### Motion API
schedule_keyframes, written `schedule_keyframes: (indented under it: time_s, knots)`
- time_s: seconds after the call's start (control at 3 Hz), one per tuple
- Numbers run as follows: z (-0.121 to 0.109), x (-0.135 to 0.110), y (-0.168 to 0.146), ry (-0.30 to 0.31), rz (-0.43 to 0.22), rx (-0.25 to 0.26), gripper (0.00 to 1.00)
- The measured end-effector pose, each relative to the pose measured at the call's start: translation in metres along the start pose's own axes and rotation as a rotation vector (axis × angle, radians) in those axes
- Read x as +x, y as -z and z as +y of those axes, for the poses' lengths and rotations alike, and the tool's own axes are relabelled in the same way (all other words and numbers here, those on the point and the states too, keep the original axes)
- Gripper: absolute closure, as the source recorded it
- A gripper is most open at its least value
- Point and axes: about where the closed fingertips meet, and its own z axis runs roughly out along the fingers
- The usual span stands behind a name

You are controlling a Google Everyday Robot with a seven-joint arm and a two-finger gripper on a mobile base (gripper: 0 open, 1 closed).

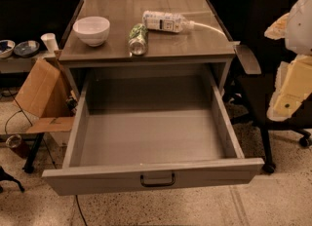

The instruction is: Place green can into top drawer

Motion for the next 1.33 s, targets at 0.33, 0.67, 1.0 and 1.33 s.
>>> schedule_keyframes:
  time_s: [0.33,0.67,1.0,1.33]
  knots:
    - [0.0,0.0,0.0,0.0,0.0,0.0,0.0]
    - [-0.006,-0.004,0.0,-0.052,-0.018,0.036,0.0]
    - [-0.043,-0.055,-0.021,-0.168,-0.101,0.087,0.0]
    - [-0.071,-0.115,-0.042,-0.253,-0.164,0.078,0.0]
